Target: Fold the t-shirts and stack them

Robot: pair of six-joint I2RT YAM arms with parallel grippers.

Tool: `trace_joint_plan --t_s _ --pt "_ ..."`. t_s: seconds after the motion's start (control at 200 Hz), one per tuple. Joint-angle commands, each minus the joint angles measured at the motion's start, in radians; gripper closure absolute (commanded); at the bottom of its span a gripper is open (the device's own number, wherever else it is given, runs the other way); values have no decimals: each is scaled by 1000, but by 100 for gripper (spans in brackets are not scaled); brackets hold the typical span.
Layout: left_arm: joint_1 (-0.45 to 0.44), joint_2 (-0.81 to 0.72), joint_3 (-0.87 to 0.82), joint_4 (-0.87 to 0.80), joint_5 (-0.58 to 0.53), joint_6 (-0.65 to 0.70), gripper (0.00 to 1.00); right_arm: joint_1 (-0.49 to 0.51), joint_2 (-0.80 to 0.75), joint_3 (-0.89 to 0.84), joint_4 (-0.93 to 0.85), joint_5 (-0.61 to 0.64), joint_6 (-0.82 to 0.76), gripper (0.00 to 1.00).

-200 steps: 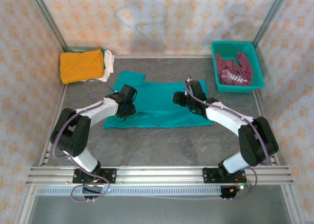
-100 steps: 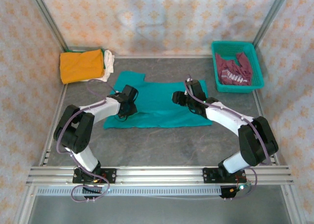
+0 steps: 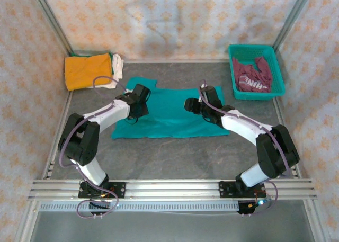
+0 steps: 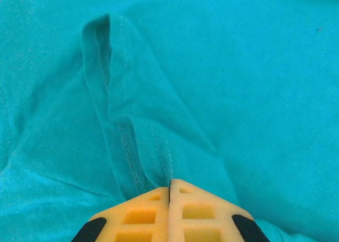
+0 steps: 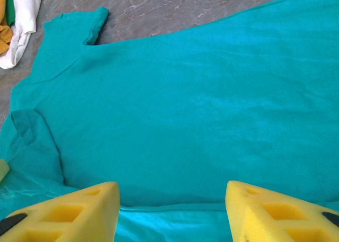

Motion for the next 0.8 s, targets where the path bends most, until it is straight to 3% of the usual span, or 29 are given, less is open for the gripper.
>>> trace_joint_plan --t_s 0.0,0.561,0.641,0.726,0.796 --pt "-23 50 70 -63 -63 41 100 2 -3 33 17 4 11 45" --pt "-117 380 518 -236 -246 217 100 2 2 17 35 -1 26 44" --pt "-126 419 584 -260 -269 233 89 2 6 17 37 -3 28 44" --pt "-146 430 645 -272 -303 264 86 2 8 17 37 -5 27 44" --pt "-164 415 677 -266 -319 293 74 3 6 19 35 -4 28 44"
